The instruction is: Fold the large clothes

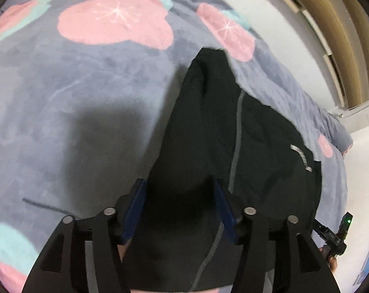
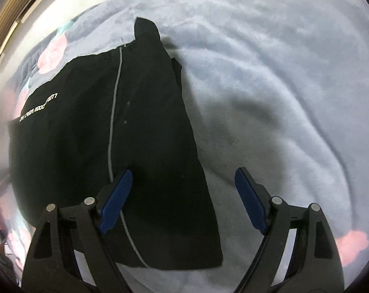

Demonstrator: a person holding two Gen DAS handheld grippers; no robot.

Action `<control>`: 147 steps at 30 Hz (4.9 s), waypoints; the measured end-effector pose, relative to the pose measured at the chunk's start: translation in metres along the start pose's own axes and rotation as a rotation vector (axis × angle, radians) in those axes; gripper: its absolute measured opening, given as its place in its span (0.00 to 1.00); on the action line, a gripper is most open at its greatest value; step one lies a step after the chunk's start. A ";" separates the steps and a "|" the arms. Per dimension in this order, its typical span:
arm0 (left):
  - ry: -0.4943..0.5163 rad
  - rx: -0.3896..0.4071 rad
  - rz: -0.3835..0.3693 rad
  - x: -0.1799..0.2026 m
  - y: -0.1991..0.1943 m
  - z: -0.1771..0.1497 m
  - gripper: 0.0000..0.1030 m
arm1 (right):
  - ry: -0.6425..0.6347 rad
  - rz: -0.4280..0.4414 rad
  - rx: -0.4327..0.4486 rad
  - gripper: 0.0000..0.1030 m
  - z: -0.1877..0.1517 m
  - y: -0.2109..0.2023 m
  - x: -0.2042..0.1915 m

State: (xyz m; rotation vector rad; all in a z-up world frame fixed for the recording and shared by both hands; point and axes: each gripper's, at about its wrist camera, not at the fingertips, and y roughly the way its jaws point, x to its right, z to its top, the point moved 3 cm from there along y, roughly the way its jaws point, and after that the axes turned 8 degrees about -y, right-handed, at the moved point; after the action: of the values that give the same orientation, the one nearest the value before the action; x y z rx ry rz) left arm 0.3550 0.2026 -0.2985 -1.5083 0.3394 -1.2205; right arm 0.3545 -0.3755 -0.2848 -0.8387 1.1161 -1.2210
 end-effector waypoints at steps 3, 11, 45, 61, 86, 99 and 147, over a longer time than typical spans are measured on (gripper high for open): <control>-0.029 -0.069 -0.014 -0.013 0.028 0.004 0.71 | 0.043 0.087 -0.013 0.82 0.001 0.012 0.005; -0.141 -0.131 -0.181 -0.039 0.047 0.002 0.80 | 0.133 0.260 -0.067 0.96 -0.003 0.036 0.021; -0.014 0.022 -0.541 0.052 -0.060 -0.045 0.23 | -0.153 0.516 0.113 0.29 -0.005 -0.076 -0.074; 0.123 0.009 -0.375 0.031 -0.158 -0.163 0.16 | -0.121 0.313 0.044 0.27 -0.124 -0.128 -0.079; -0.018 -0.263 -0.344 0.009 0.033 -0.122 0.30 | 0.171 0.400 -0.141 0.33 -0.123 -0.010 -0.029; 0.062 0.019 -0.518 0.048 -0.167 -0.180 0.22 | -0.141 0.412 0.109 0.26 -0.112 -0.172 -0.112; 0.225 -0.056 0.162 -0.005 -0.073 -0.283 0.64 | -0.203 0.051 -0.147 0.54 -0.208 -0.016 -0.147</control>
State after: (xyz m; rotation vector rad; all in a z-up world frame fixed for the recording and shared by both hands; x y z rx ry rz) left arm 0.0933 0.0742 -0.2800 -1.3640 0.6379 -1.2609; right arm 0.1531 -0.2190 -0.2983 -1.0163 1.0640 -0.9969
